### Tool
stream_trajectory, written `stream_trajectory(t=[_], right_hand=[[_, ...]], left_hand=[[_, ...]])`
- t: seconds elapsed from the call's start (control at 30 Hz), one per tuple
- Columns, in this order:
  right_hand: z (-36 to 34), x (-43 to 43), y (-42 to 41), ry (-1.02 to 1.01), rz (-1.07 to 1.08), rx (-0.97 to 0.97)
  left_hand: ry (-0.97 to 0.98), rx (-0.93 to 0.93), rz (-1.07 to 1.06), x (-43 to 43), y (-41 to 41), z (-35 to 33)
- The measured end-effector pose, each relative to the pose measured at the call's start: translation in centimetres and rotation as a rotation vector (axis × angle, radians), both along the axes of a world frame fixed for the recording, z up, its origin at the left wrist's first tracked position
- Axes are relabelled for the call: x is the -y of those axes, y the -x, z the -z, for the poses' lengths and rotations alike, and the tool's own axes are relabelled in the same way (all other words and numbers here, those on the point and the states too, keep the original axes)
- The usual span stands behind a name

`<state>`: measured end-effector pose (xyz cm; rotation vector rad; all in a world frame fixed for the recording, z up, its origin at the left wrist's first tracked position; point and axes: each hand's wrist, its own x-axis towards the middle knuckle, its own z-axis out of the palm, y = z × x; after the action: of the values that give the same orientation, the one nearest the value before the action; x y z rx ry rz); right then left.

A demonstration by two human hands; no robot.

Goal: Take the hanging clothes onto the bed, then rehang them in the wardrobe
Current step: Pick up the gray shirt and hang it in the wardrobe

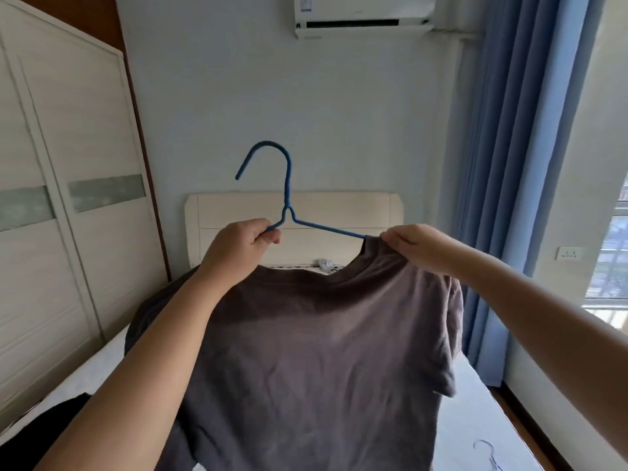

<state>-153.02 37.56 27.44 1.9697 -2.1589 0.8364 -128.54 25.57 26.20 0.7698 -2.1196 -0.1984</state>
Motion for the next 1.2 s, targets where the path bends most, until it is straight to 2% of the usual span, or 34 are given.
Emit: stream_trajectory(t=[0.1,0.23,0.37,0.47,0.57,0.67,0.77,0.9,1.1,1.2], right_hand=[[-0.4,0.3,0.0,0.071,0.03,0.094],[0.2,1.4,0.8,0.12,0.079,0.254],[1.4,2.5,0.1,0.076,-0.039,0.366],[2.6,4.1,-1.8,0.033,-0.18,0.337],[4.2,6.2,-4.3,-0.076,-0.316,0.28],[6.5,8.5,-7.5,-0.181,-0.428,0.182],[9.5,10.4,-11.4,-0.245,-0.511,0.141],[13.6,11.5,-18.3,-0.405,-0.593,0.165],[17.5,10.0,-33.6,-0.5,-0.78,0.181],[18.8,8.0,-42.3,-0.517,-0.872,0.123]], left_hand=[[-0.072,-0.017,-0.004,0.1,-1.3,0.5],[0.06,-0.01,-0.158,0.1,-5.5,1.7],[-0.122,0.031,-0.272,-0.6,-10.0,3.9],[-0.234,0.006,-0.349,-1.8,-12.5,5.9],[-0.226,-0.102,-0.541,-3.3,-15.6,8.0],[-0.222,-0.124,-0.731,-5.4,-19.2,9.6],[-0.282,-0.154,-0.853,-9.1,-22.7,10.9],[-0.46,-0.228,-0.931,-15.5,-28.8,12.4],[-0.712,-0.394,-1.084,-25.3,-39.6,16.1],[-0.769,-0.474,-1.194,-31.0,-45.4,19.1]])
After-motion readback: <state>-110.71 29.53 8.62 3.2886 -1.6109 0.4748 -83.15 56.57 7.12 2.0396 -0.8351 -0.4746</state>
